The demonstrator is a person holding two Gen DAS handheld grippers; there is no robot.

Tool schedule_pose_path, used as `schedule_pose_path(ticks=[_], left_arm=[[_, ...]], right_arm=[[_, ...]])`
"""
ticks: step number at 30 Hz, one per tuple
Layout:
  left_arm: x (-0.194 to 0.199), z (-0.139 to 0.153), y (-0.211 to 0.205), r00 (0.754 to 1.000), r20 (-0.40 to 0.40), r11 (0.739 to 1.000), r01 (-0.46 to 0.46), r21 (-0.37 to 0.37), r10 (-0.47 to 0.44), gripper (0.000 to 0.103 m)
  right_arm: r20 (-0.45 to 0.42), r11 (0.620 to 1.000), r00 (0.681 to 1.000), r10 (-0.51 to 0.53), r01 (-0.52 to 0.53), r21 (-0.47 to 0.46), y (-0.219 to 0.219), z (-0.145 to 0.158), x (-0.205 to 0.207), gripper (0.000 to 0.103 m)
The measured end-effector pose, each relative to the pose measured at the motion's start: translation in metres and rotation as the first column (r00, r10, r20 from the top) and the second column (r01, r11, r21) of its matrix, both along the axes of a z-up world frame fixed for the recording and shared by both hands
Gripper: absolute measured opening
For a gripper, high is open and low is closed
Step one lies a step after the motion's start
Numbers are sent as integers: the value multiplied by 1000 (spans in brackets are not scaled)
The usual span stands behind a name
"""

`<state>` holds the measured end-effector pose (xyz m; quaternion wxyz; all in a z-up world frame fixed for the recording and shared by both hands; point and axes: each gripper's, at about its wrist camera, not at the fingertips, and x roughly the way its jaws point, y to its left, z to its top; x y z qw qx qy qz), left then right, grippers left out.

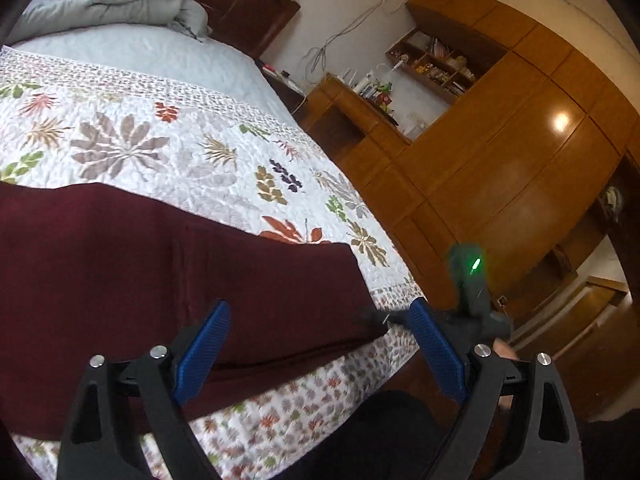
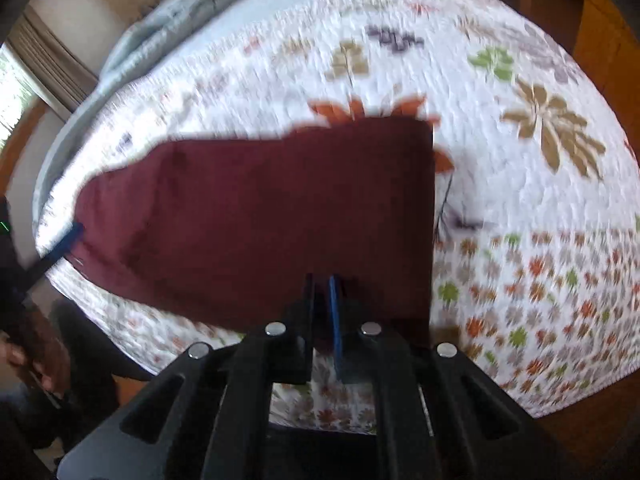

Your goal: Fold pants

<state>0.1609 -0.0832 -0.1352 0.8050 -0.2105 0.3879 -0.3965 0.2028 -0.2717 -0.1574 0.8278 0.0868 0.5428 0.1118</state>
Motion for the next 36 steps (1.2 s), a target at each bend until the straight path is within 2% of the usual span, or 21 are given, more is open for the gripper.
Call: schedule_pose_path(ticks=[2, 4, 6, 8, 10, 11, 13, 14, 16, 17, 18, 20, 22, 23, 24, 26, 29, 32, 34, 36], left_arm=[[-6, 1, 16, 999, -7, 999, -34, 7, 34, 91], [-10, -5, 50, 992, -62, 994, -111, -14, 110, 91], [-13, -14, 85, 971, -129, 978, -207, -37, 200, 91], [-19, -22, 119, 936, -187, 949, -312, -49, 298, 91], [-30, -31, 159, 870, -256, 892, -448, -59, 420, 91], [-33, -35, 171, 845, -278, 869, -491, -60, 458, 91], [-44, -42, 204, 762, -330, 795, -604, -51, 557, 91], [-46, -45, 214, 733, -340, 768, -639, -44, 589, 91], [-53, -53, 240, 624, -374, 672, -740, -1, 686, 91], [-55, -58, 251, 576, -407, 635, -773, 13, 709, 91], [-55, -63, 259, 546, -443, 614, -789, 13, 711, 91], [-56, -76, 272, 503, -528, 578, -815, -28, 684, 91], [-58, -85, 281, 472, -572, 547, -836, -49, 671, 91], [-58, -88, 286, 460, -586, 535, -843, -54, 667, 91], [-57, -93, 292, 447, -607, 523, -850, -61, 657, 91], [-52, -100, 301, 436, -626, 523, -851, -52, 646, 91], [-42, -108, 306, 421, -627, 524, -852, -24, 656, 91], [-31, -118, 309, 376, -638, 502, -865, 18, 672, 91], [-24, -122, 309, 354, -654, 488, -873, 27, 669, 91], [-16, -121, 308, 361, -644, 489, -872, 24, 674, 92]], right_arm=[[48, 1000, 999, -17, 17, 2, -7, 12, 10, 10], [67, 998, 995, -68, 67, 16, -22, 15, 31, 10], [33, 992, 993, -115, 112, 62, -36, 2, 51, 10], [-16, 994, 996, -87, 88, 72, -32, -16, 64, 11], [-60, 997, 997, -45, 48, 54, -16, -27, 71, 13], [-57, 999, 998, -28, 29, 26, -8, -24, 70, 15], [-43, 1000, 999, 25, -24, 12, 14, -11, 72, 15], [-34, 999, 998, 48, -48, 11, 24, -3, 73, 15], [-13, 991, 991, 131, -132, 0, 59, 17, 76, 15], [-10, 984, 984, 178, -178, 4, 77, 26, 78, 16], [-10, 977, 977, 212, -212, 10, 91, 32, 80, 22], [-20, 956, 956, 293, -293, 34, 125, 44, 84, 32], [-46, 923, 922, 383, -380, 62, 166, 54, 89, 46], [-62, 903, 902, 428, -424, 72, 185, 56, 92, 57], [-80, 878, 875, 478, -474, 65, 211, 58, 93, 63], [-100, 841, 836, 540, -541, 21, 248, 60, 92, 65], [-140, 758, 755, 641, -651, -41, 307, 62, 85, 66], [-161, 696, 694, 701, -716, -57, 348, 63, 82, 69], [-174, 669, 669, 723, -741, -68, 368, 62, 85, 70], [-190, 634, 635, 749, -770, -72, 391, 61, 89, 72]])
